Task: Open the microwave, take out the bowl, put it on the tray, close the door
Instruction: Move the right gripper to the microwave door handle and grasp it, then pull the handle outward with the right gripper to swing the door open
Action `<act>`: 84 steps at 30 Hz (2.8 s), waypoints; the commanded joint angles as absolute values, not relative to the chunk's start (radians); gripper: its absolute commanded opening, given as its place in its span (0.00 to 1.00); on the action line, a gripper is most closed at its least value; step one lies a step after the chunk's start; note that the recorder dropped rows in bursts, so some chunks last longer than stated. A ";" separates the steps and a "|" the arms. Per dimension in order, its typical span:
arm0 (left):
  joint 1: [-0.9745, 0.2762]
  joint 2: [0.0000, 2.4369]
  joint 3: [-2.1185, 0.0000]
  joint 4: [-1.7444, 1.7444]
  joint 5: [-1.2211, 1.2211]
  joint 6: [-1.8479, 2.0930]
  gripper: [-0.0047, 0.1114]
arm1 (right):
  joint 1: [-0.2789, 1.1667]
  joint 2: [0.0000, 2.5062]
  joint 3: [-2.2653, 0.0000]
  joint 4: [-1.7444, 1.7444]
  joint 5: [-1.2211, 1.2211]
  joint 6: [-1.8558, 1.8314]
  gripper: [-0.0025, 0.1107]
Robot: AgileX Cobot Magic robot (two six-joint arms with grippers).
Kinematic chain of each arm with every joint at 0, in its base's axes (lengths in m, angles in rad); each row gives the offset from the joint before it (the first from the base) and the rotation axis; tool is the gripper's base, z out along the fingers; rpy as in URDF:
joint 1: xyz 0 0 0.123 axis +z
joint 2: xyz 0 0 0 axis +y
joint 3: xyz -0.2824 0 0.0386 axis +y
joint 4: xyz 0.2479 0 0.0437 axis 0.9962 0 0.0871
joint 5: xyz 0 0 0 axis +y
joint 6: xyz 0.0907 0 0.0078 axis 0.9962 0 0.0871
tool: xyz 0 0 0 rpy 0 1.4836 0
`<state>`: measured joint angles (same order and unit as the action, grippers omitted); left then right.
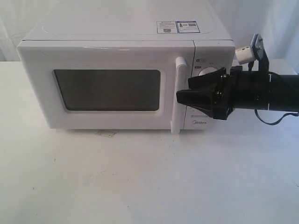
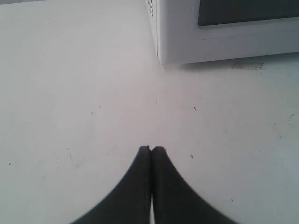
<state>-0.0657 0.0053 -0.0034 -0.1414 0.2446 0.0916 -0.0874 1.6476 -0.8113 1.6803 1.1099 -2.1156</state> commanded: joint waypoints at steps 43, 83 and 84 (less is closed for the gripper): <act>-0.064 0.000 0.000 -0.147 0.247 0.094 0.04 | 0.139 1.750 -0.916 1.744 0.931 -2.036 0.52; -0.064 0.000 0.000 -0.147 0.247 0.094 0.04 | 0.150 1.743 -1.038 1.744 0.678 -1.904 0.08; -0.064 0.000 0.000 -0.147 0.247 0.094 0.04 | 0.150 1.741 -1.038 1.744 0.682 -1.904 0.14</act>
<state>-0.0657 0.0053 -0.0034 -0.1414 0.2446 0.0916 0.1404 1.6824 -0.9733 1.6368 0.7279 -1.8435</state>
